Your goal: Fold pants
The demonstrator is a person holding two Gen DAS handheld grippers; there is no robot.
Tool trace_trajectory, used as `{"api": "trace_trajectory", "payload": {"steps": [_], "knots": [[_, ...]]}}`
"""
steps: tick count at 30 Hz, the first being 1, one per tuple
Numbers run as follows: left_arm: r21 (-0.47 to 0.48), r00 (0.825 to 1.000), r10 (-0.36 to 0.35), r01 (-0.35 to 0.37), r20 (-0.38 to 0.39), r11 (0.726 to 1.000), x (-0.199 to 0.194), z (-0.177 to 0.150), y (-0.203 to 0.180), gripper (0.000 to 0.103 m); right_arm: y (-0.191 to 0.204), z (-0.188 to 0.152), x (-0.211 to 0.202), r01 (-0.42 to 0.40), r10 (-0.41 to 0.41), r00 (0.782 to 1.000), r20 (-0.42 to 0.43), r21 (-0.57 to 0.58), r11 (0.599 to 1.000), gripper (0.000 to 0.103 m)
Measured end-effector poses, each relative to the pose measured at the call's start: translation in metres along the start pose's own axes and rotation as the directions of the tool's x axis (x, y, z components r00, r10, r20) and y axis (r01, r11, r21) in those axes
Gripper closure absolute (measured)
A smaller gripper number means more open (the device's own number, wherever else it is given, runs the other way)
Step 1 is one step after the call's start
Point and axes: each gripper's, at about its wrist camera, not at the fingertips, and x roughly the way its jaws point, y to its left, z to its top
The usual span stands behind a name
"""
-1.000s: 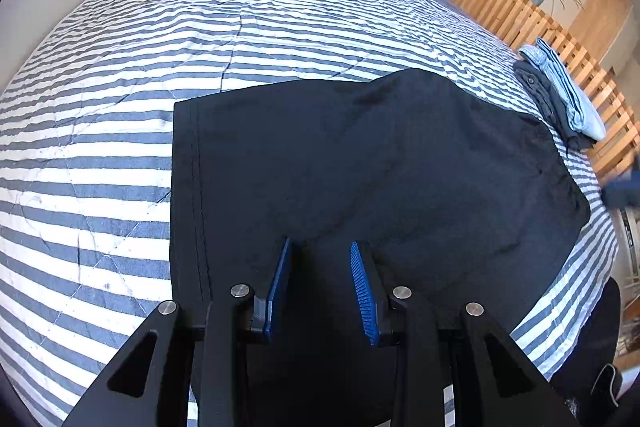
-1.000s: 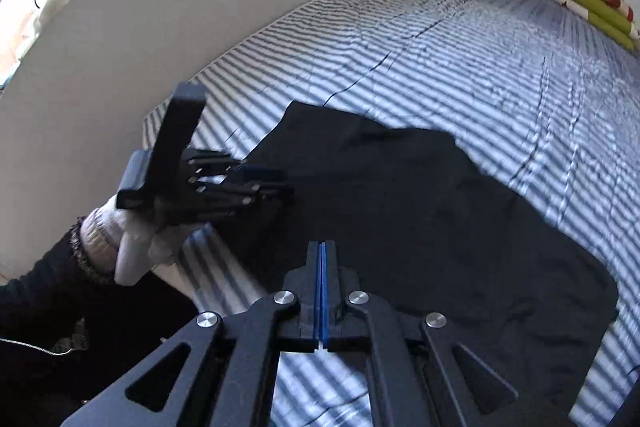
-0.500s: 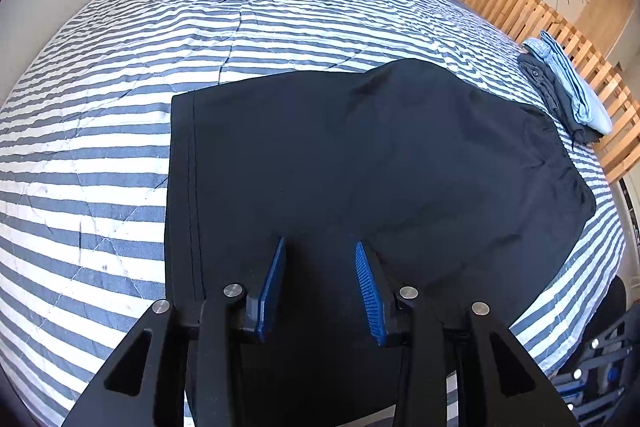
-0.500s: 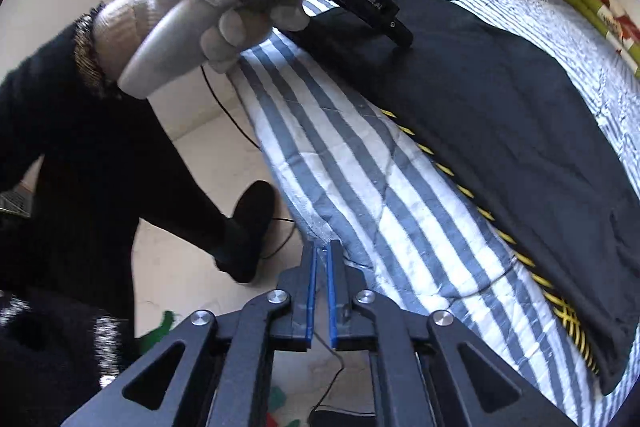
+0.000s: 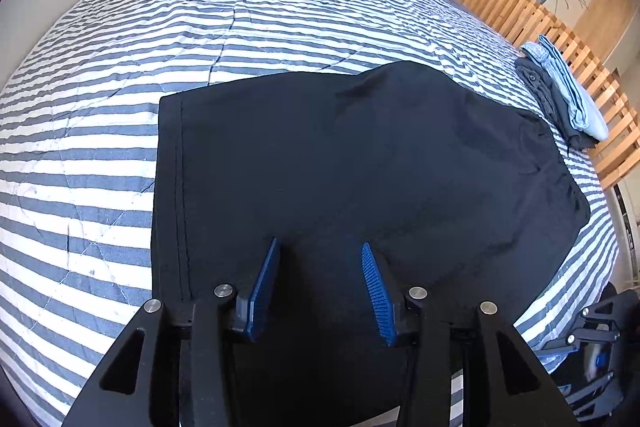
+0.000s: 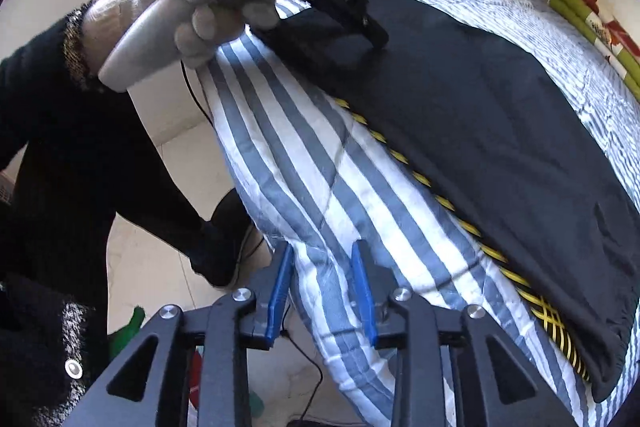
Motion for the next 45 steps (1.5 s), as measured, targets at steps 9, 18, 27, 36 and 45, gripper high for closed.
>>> {"api": "trace_trajectory", "payload": {"steps": [9,18,27,36,45], "knots": [[-0.006,1.0,0.004,-0.004,-0.007,1.0,0.002,0.002,-0.002,0.056,-0.009,-0.017,-0.031,-0.025,0.028,0.997,-0.072,0.052,0.998,0.1],[-0.03,1.0,-0.011,0.011,-0.008,0.999,-0.002,0.001,-0.005,0.056,-0.035,-0.049,-0.108,-0.066,0.051,0.996,0.075,0.219,0.973,0.074],[-0.025,0.998,-0.069,0.069,-0.005,0.997,-0.026,-0.026,-0.02,0.056,-0.048,-0.047,-0.114,-0.122,0.066,0.97,0.234,0.233,0.965,0.074],[0.059,0.994,0.083,-0.079,-0.073,0.995,-0.053,-0.058,-0.017,0.055,-0.129,-0.036,-0.093,0.026,-0.113,0.976,0.185,0.414,0.91,0.074],[-0.03,0.986,0.166,-0.166,0.016,0.986,-0.066,0.025,0.026,0.055,-0.206,-0.058,-0.053,0.149,-0.157,0.987,-0.036,0.574,0.805,0.074]]}}
